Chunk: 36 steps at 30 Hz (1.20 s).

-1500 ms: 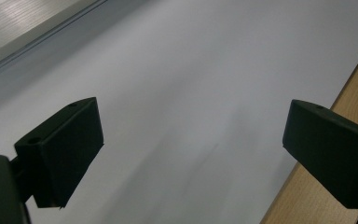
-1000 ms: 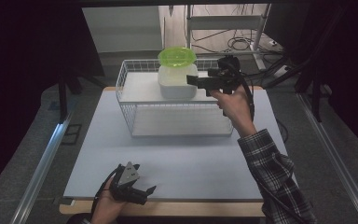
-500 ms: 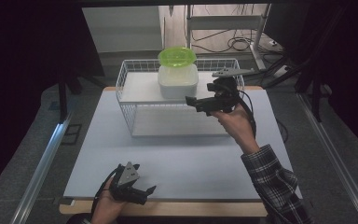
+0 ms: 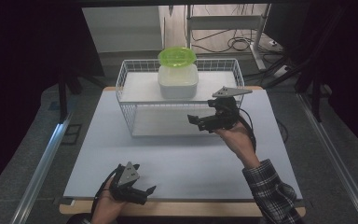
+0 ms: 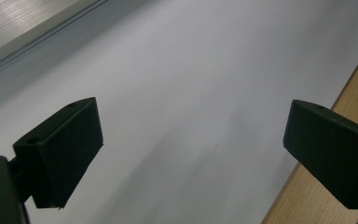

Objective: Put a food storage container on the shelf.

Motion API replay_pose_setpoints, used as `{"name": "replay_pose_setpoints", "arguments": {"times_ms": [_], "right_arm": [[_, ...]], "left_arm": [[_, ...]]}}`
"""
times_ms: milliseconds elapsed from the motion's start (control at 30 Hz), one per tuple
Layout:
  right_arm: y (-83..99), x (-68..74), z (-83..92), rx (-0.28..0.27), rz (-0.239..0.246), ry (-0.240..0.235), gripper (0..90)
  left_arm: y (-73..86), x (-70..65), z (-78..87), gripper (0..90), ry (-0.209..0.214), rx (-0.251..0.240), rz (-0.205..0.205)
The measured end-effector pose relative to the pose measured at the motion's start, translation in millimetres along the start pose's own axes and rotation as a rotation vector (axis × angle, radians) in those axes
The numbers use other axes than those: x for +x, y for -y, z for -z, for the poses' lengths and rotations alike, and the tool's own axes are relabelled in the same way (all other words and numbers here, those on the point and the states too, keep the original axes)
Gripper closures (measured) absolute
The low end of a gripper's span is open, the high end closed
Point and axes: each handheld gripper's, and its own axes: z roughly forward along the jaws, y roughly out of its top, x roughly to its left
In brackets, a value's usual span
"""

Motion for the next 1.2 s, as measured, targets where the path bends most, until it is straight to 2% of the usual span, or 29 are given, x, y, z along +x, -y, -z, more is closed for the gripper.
{"name": "replay_pose_setpoints", "arguments": {"times_ms": [233,367,433,500,600,933,1200], "right_arm": [[25.8,-5.1,-2.9,0.012,-0.009,-0.001,1.4],[44.4,-8.3,-7.9,0.031,0.023,0.03,1.4],[49.7,-8.9,-10.0,0.061,0.053,0.038,0.2],[53.8,-7.7,-9.1,0.059,0.074,0.057,0.1],[61.7,-6.0,-7.1,0.063,0.067,0.042,0.0],[82.8,-1.5,7.7,0.041,0.053,0.041,0.0],[101.2,0.0,16.1,0.057,0.037,0.043,0.0]], "left_arm": [[0.0,-0.3,-0.3,4.3,0.001,0.004,-0.002],[-0.1,-0.8,-0.5,4.3,0.003,0.002,0.0],[0.0,-1.0,-0.4,4.3,0.004,0.002,-0.001],[0.0,-1.1,-0.3,4.2,0.005,0.002,-0.004],[0.0,-1.3,-0.1,4.2,0.009,0.003,-0.005],[-0.1,-0.9,-0.1,4.2,0.013,0.005,-0.003],[0.1,0.0,0.4,4.1,0.016,0.001,0.009]]}}
